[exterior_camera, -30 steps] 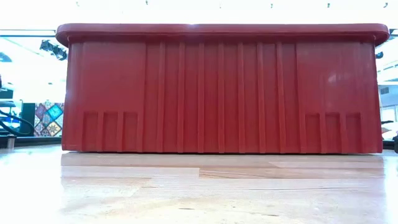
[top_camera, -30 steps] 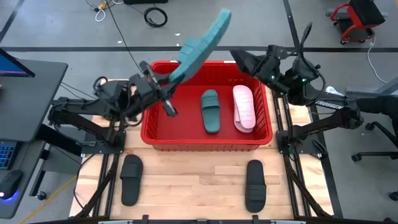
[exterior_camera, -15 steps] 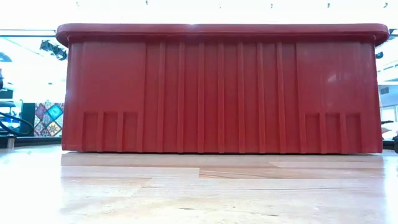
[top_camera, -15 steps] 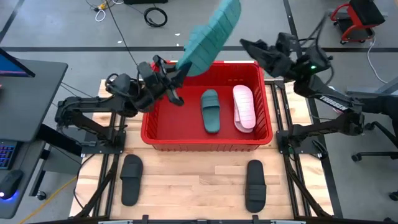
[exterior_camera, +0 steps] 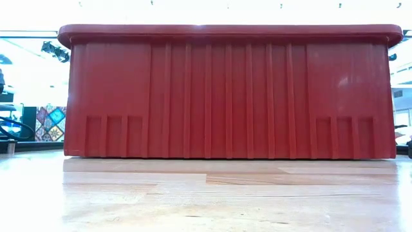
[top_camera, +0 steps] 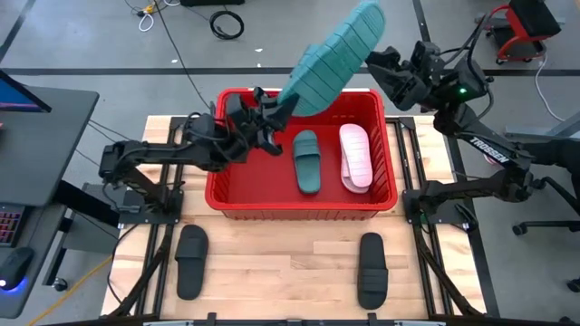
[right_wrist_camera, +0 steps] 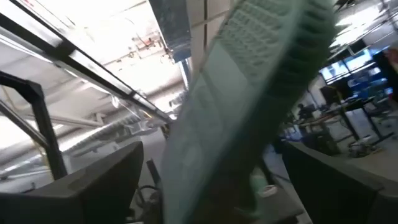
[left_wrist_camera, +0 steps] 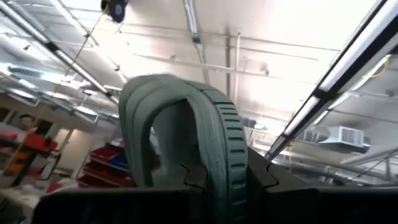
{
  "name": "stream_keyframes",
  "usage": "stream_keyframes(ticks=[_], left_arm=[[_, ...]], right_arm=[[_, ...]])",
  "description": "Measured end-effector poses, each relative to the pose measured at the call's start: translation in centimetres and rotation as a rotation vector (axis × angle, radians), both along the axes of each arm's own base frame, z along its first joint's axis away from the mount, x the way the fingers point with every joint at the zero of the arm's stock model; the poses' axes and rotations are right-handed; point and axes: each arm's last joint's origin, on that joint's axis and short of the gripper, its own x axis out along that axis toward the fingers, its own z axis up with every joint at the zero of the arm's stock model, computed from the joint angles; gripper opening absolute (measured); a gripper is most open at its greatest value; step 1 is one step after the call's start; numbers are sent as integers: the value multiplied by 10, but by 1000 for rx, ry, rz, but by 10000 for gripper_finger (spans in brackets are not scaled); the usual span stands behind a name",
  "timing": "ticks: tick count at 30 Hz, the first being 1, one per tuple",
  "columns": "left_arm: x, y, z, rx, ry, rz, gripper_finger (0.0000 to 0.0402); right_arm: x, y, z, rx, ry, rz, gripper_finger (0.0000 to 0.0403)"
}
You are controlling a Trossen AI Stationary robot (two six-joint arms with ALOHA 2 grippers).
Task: Pick and place slides into bin
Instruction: Stack the blue slipper on top of the other blue slipper in the red bin
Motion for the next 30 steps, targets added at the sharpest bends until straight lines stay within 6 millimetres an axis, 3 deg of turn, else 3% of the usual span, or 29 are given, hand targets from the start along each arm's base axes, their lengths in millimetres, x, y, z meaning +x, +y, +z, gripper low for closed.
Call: stream_keyframes(ticks=[9, 16, 22, 26, 29, 30], left_arm=[[8, 0, -7, 4, 21, -10, 46], [18, -1, -17, 5, 59, -66, 46], [25, 0, -24, -15, 74, -55, 52], [27, 3, -25, -21, 81, -41, 57], [27, 5, -27, -6, 106, -1, 83], [27, 5, -27, 10, 116, 15, 96]], right_arm=[[-6, 4, 10, -74, -101, 2, 383], [-8, 0, 10, -88, -103, -16, 338], [-7, -1, 8, -79, -91, -18, 245], [-7, -2, 8, -69, -86, -19, 149], [-6, -2, 7, -54, -70, -20, 63], [-6, -2, 6, -50, -64, -20, 54]])
